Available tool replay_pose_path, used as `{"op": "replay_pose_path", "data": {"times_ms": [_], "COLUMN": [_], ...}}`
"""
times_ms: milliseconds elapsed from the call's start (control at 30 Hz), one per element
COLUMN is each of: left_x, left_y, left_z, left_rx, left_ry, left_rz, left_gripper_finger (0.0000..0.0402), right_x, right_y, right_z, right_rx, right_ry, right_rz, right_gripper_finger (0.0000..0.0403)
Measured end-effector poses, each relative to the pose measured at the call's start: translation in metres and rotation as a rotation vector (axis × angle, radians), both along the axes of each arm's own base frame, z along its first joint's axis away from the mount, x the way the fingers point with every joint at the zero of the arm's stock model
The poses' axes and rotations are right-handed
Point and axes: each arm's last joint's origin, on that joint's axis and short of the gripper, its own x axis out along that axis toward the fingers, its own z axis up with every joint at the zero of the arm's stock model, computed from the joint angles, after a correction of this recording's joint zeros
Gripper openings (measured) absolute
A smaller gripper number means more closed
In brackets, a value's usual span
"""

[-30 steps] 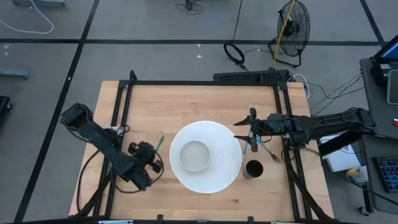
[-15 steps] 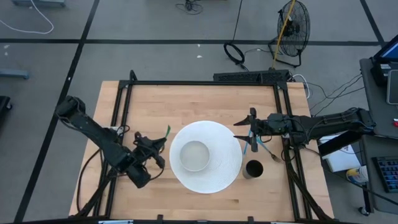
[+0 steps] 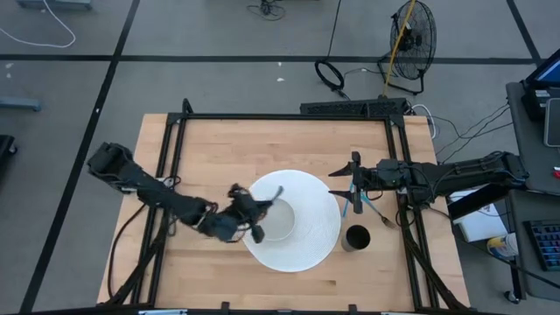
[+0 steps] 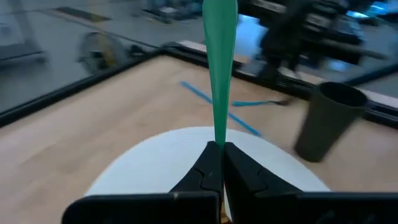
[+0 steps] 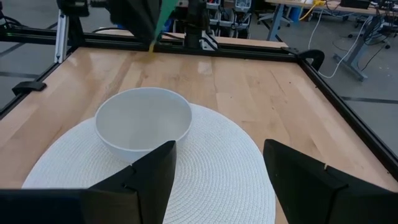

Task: Pick & Place Utensil
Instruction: Put the green spoon into the white bowl on the white mat

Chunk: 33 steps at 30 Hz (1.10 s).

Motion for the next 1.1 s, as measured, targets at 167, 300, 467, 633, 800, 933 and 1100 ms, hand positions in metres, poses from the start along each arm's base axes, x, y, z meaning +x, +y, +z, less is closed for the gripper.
{"op": "replay_pose_path", "data": {"times_ms": [167, 300, 467, 633, 800, 933, 1100], "left_x": [0.022, 0.03, 0.017, -0.008, -0.012, -0.002, 0.017], "left_y": [0.013, 0.027, 0.044, 0.047, 0.033, 0.022, 0.014], "left_z": [0.005, 0.008, -0.013, -0.034, -0.035, -0.043, -0.067], "left_rx": [0.025, 0.035, -0.008, -0.107, -0.112, -0.122, -0.174], "left_ry": [-0.075, -0.153, -0.249, -0.358, -0.365, -0.348, -0.323], "left_rz": [-0.208, -0.298, -0.227, -0.101, -0.025, 0.003, 0.032], "left_gripper_finger": [0.0002, 0.0002, 0.0002, 0.0001, 0.0001, 0.0001, 0.0001], "right_x": [0.0, 0.0, 0.0, 0.0, 0.0, 0.0, 0.0], "right_y": [0.0, 0.0, 0.0, 0.0, 0.0, 0.0, 0.0], "right_z": [0.0, 0.0, 0.0, -0.001, 0.0, 0.001, 0.001], "right_rx": [0.0, 0.0, 0.001, 0.0, -0.001, 0.0, 0.012], "right_ry": [0.0, 0.0, 0.003, 0.009, -0.003, -0.013, -0.013], "right_rz": [0.0, 0.001, 0.003, 0.003, 0.002, 0.002, -0.002], "right_gripper_finger": [0.0238, 0.0238, 0.0238, 0.0238, 0.0238, 0.0238, 0.0238]}}
